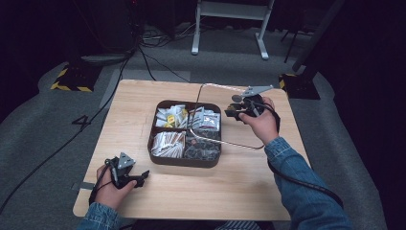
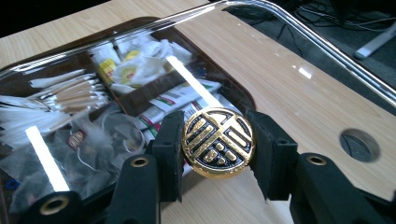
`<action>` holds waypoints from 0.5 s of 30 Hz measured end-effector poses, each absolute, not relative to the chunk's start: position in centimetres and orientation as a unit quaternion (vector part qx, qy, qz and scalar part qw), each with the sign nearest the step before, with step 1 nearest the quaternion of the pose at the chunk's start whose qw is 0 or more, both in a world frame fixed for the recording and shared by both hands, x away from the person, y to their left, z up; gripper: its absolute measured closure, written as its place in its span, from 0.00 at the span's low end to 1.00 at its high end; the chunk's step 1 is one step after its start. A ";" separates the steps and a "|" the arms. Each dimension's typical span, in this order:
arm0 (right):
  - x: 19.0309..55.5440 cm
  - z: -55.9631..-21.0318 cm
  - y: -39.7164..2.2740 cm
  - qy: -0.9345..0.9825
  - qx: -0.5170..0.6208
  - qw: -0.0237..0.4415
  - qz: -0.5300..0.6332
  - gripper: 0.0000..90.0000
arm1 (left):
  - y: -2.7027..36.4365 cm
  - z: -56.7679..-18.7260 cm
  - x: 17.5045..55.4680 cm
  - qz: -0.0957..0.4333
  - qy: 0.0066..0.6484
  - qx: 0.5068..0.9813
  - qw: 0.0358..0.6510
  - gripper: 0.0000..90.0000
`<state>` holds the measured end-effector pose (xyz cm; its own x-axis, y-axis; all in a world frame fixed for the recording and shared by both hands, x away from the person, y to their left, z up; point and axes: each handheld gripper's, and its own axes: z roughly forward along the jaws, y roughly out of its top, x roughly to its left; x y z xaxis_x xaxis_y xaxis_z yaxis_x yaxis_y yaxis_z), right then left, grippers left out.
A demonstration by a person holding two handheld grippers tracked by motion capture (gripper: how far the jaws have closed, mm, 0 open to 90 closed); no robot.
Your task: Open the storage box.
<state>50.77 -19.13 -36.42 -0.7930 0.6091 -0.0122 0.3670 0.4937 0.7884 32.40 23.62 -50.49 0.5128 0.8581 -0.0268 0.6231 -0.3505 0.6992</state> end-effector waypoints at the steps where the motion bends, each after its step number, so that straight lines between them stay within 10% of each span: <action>1: 50.7 -36.4 -19.7 0.851 0.290 0.148 0.413 0.66 | 23.6 -50.5 32.4 0.176 0.461 0.803 0.335 0.24; 15: 50.4 -36.8 -25.4 0.838 0.329 0.158 0.406 0.66 | 23.6 -50.5 32.4 0.176 0.462 0.803 0.335 0.24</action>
<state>50.36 -25.39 -36.83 -0.7330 0.6802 0.0021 0.4229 0.4533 0.7847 32.40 23.61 -50.49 0.5124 0.8583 -0.0272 0.6232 -0.3498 0.6994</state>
